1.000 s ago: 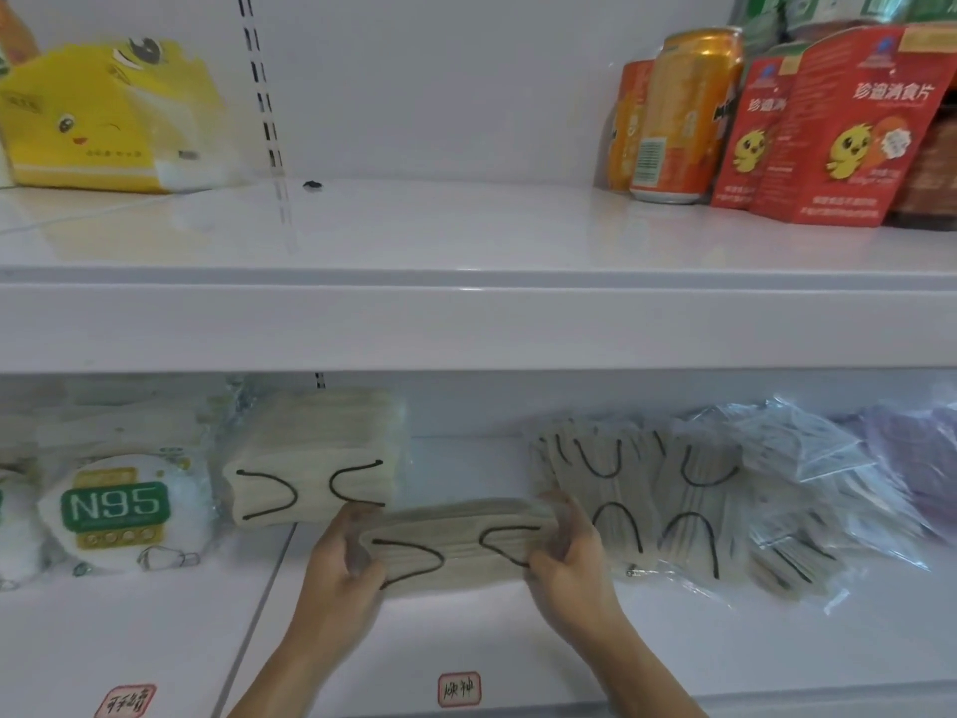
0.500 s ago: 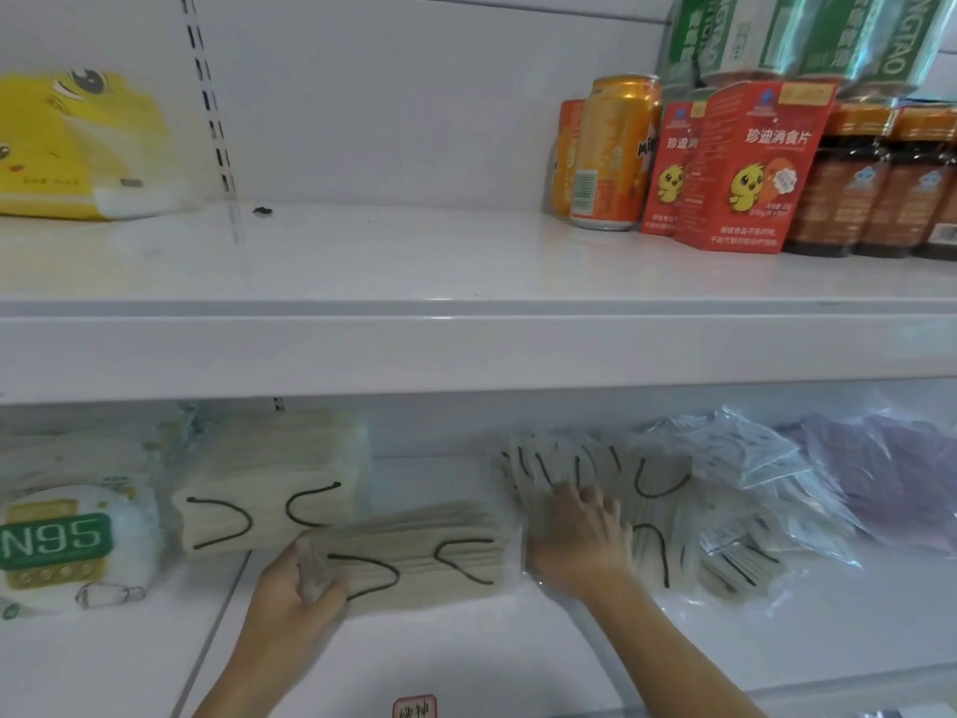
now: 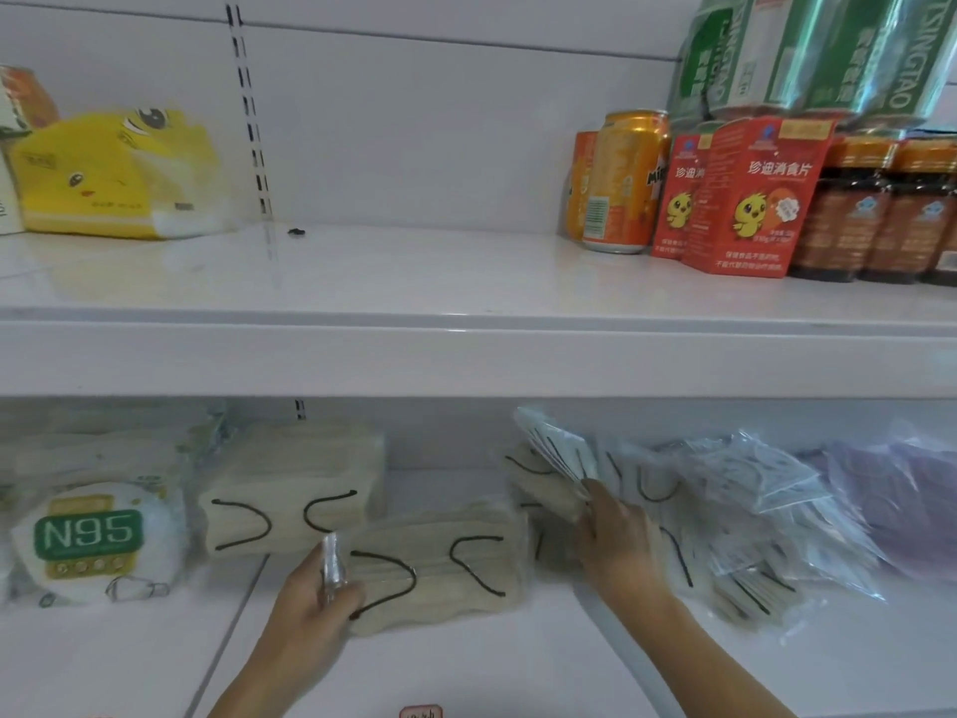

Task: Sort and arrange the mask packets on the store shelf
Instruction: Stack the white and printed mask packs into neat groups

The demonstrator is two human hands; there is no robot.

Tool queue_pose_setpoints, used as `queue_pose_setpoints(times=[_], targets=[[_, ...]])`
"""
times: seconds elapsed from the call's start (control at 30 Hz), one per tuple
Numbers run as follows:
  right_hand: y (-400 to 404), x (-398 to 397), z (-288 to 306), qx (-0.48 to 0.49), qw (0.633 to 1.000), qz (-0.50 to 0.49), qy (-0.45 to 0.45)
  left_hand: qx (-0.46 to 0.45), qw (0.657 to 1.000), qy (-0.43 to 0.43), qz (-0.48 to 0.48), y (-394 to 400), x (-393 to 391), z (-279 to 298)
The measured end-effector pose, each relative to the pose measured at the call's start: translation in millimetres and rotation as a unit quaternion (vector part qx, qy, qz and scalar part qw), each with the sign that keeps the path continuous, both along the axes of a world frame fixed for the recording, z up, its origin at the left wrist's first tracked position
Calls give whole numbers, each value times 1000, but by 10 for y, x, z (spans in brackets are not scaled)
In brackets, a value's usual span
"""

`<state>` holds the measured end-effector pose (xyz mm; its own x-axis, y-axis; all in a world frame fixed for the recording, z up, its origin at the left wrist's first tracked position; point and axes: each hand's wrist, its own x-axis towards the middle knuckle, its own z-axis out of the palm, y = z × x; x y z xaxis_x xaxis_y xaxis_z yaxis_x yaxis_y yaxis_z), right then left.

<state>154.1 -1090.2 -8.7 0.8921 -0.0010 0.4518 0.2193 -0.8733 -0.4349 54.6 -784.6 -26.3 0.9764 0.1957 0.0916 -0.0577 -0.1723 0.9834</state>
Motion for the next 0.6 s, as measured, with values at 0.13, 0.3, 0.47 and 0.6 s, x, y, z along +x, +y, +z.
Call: queue_pose_setpoints(times=[0.13,0.3,0.47,0.6], targets=[[29,-237,-19,14,978,106,-180,7,999,27,-23,35,113,-73],[220,-367,-74,24,958,204,-202,-68,996,51,-16,-43,146,40],[376,-316,-561,-69,912,351,-198,-241,963,114,-49,-92,149,168],[430,-293,-705,-71,918,347,-177,-243,953,152,-101,-26,166,170]])
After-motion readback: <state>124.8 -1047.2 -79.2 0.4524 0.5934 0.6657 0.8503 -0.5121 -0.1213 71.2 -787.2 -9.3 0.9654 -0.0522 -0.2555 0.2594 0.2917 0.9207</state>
